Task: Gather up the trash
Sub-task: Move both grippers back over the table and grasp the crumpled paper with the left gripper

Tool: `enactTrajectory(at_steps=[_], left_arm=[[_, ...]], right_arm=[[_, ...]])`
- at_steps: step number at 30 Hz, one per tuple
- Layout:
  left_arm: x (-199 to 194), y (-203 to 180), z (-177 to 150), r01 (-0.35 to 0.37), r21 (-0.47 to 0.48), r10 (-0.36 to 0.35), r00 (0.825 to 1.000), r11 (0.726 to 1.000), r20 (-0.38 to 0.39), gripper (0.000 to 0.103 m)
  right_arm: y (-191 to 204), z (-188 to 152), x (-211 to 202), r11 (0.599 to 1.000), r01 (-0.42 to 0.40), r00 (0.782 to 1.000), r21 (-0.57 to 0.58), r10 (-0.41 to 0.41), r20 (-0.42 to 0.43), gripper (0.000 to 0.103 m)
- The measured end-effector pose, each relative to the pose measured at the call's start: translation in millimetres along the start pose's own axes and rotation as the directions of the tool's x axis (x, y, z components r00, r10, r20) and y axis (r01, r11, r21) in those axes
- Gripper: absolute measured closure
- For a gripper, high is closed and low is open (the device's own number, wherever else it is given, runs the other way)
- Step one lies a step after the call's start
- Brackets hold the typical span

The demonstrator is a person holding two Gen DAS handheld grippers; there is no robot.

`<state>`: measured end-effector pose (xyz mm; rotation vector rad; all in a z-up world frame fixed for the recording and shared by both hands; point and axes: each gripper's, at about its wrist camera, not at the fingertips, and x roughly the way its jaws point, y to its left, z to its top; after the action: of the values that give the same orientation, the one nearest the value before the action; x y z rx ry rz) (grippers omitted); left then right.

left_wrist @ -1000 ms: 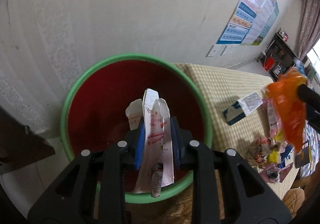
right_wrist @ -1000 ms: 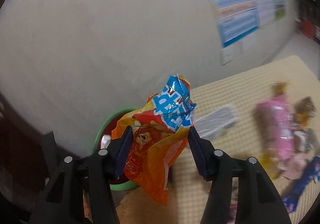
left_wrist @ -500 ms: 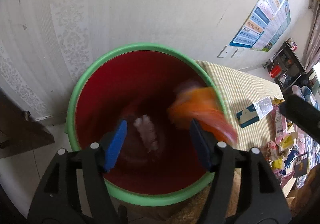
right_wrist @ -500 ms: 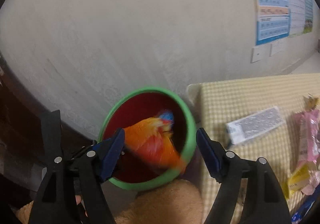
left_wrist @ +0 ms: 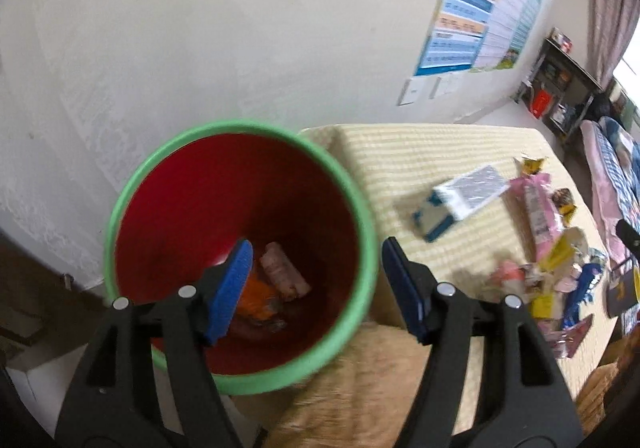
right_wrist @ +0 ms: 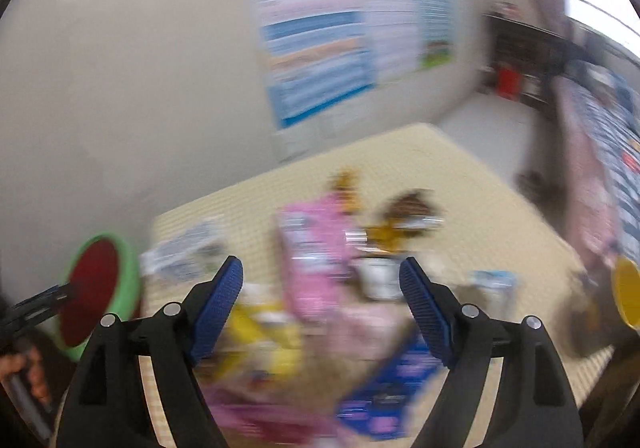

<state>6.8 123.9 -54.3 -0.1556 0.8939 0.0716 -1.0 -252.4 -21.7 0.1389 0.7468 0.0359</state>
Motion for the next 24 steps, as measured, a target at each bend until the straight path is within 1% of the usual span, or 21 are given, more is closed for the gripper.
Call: enactTrajectory(at_steps=[2,3,6,8,9,11,13,15,16,18,19,21,23,24], left_arm=[[-1,-16,1,0.014,0.022,-0.014,1.0,1.0,0.001,0.039],[-1,-27,1,0.027,0.039,-0.027,1.0,0.999,-0.002,0.037],[0,-60,1,0.075,0.088,-0.074,0.997,0.993,-0.017,0.035],[3,-86,-3,0.116,0.128,-0.112,0.993,0.985,-0.037,0.032],[6,-98,-4,0.133,0.145,-0.127,0.991,0.981,-0.05,0.031],[9,-115,-9,0.152,0.171,-0.142,0.987,0.974,-0.071,0.03],[13,-133,-12,0.162,0.198,-0.147,0.985,0.967,-0.087,0.03],[15,-145,-13,0.165,0.214,-0.148,0.985,0.963,-0.091,0.029],[16,-149,-14,0.166,0.216,-0.149,0.984,0.962,-0.094,0.029],[18,-153,-16,0.165,0.223,-0.146,0.984,0.961,-0.098,0.028],[18,-155,-17,0.161,0.226,-0.142,0.985,0.961,-0.098,0.028],[20,-154,-18,0.154,0.227,-0.134,0.986,0.962,-0.1,0.028],[22,-153,-18,0.148,0.219,-0.127,0.986,0.964,-0.107,0.028],[24,-152,-18,0.147,0.214,-0.126,0.986,0.966,-0.112,0.028]], right_arm=[[-29,-3,3,0.996,0.089,0.996,0.002,-0.089,0.016,0.025],[-41,-3,7,0.992,0.124,0.992,-0.003,-0.124,0.015,0.025],[-67,-5,16,0.983,0.183,0.983,0.0,-0.183,-0.015,0.022],[-83,-6,26,0.983,0.185,0.982,0.02,-0.184,-0.038,0.022],[-84,-7,28,0.982,0.188,0.981,0.025,-0.187,-0.047,0.022],[-91,-11,37,0.982,0.185,0.98,0.036,-0.182,-0.082,0.022],[-97,-13,49,0.988,0.147,0.982,0.053,-0.139,-0.132,0.022],[-99,-18,58,0.992,0.114,0.978,0.062,-0.101,-0.182,0.024],[-100,-21,62,0.993,0.1,0.975,0.068,-0.084,-0.203,0.027],[-102,-22,64,0.993,0.071,0.973,0.089,-0.05,-0.223,0.052],[-100,-22,63,0.993,0.063,0.974,0.097,-0.04,-0.222,0.059],[-100,-20,58,0.993,0.04,0.977,0.107,-0.017,-0.214,0.09],[-98,-18,54,0.994,0.021,0.98,0.11,0.002,-0.201,0.103],[-98,-16,51,0.994,0.013,0.981,0.113,0.009,-0.192,0.103]])
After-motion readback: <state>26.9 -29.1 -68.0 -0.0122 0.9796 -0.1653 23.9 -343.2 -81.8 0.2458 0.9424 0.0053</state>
